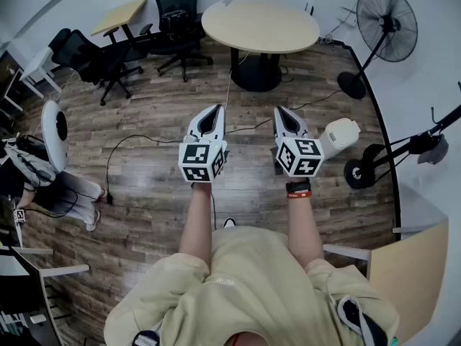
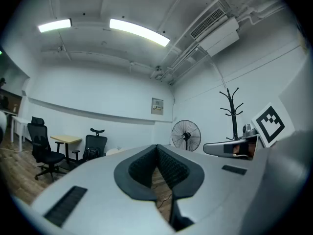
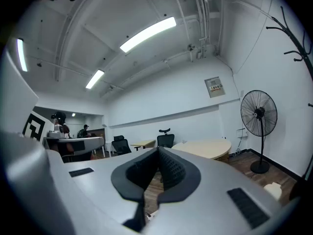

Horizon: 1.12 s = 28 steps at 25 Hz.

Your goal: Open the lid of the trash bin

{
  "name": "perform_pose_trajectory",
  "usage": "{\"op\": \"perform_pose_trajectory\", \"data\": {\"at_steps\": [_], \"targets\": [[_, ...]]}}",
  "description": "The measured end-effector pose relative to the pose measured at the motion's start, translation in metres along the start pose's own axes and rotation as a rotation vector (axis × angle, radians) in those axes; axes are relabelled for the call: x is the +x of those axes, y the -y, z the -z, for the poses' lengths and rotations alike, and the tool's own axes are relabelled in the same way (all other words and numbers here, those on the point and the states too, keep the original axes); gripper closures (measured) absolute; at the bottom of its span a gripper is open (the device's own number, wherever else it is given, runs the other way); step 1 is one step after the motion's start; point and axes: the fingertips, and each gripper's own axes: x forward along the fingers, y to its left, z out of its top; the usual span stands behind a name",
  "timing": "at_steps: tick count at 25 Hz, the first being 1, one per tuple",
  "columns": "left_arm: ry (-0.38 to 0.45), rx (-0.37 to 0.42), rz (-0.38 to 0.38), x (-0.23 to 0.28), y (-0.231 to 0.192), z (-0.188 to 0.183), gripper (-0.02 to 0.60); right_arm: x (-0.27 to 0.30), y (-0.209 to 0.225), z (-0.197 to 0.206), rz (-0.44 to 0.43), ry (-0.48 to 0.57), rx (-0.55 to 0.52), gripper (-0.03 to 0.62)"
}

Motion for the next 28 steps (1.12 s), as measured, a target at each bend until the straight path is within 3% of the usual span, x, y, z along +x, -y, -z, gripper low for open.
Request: {"op": "perform_pose_trajectory", "data": {"at_steps": [20, 28], "targets": [[-0.034, -0.020, 0.098, 0.009, -0.067, 0.031, 0.558, 0.058, -0.045, 0.033, 0.052, 0.011, 0.074, 0.577], [-0.059, -0.043, 0.153, 0.047, -0.057, 0.050, 0.558, 0.076, -0.014, 0.053, 0.088, -0.017, 0.114, 0.577]]}}
